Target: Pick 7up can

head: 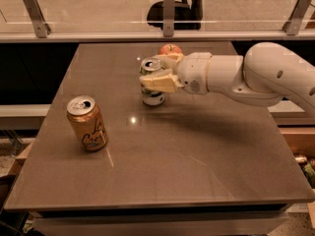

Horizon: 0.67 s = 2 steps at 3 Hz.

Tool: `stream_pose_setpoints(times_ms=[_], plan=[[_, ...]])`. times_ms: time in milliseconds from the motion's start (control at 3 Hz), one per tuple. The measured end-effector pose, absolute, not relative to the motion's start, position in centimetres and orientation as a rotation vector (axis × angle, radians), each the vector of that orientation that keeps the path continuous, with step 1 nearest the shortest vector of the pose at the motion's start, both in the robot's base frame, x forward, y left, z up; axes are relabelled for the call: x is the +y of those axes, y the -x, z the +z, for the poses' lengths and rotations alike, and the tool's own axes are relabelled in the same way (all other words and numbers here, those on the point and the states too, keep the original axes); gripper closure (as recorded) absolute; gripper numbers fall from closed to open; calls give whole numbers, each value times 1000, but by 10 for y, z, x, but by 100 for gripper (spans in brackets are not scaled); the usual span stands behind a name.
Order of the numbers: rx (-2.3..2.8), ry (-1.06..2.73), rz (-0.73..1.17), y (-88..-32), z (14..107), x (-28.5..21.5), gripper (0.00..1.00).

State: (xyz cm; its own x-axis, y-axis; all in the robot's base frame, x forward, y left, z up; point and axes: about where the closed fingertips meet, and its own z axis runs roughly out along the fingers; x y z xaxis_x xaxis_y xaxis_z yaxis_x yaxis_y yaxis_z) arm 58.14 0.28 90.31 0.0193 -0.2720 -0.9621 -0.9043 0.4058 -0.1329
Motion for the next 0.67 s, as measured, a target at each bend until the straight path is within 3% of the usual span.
stream_pose_setpoints(times_ms=[333,667], plan=[[1510,1098,690,-581,904,5,100],[1510,1098,690,-581,904,5,100]])
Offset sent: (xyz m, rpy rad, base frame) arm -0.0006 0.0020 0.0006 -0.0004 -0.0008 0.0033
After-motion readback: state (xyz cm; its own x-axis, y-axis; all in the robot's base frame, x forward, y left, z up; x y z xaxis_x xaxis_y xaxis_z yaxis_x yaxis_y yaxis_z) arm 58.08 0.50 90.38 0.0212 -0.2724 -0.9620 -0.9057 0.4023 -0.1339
